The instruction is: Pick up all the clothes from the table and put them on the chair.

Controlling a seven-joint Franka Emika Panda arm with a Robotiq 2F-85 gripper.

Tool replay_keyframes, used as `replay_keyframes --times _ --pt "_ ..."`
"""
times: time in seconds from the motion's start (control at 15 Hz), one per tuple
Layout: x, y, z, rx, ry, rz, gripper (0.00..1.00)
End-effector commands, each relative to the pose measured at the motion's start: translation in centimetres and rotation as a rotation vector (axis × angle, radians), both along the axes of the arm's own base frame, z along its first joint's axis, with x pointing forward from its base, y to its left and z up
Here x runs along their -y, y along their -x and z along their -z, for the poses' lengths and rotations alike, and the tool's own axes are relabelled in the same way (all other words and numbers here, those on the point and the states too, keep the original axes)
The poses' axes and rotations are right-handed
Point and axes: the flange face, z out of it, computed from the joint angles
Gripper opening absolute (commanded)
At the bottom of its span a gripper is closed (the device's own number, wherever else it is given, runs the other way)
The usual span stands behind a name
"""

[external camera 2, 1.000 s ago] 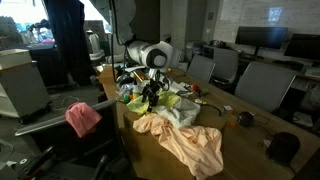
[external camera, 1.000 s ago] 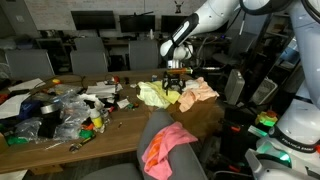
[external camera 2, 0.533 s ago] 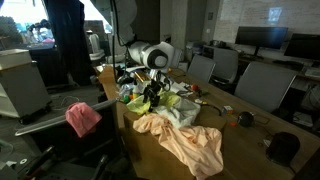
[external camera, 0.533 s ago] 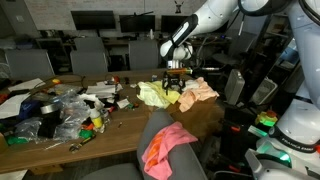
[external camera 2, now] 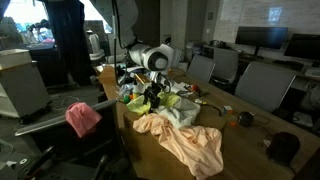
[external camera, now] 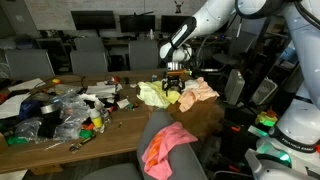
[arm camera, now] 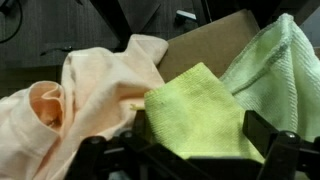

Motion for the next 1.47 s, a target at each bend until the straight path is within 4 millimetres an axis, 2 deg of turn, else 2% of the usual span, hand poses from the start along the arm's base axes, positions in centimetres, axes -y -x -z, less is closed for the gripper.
replay_keyframes --times 0.0,0.53,0.67,1.0,1.2,1.4 --pt "0.5 -0.9 -0.1 0.013 0.013 -0.007 0.73" --pt "0.2 -0.6 -0.8 0.014 0.014 -0.009 0.11" --pt "0.1 -0.4 -1.3 0.017 0.012 -0.008 0.0" --pt "-0.2 0.1 -3.8 0.043 -0.003 -0.018 0.02" --pt "-0.5 1.0 -7.5 0.086 -0.014 -0.03 0.02" --pt "-0.8 2.5 -13.0 0.156 -0.007 -0.055 0.02"
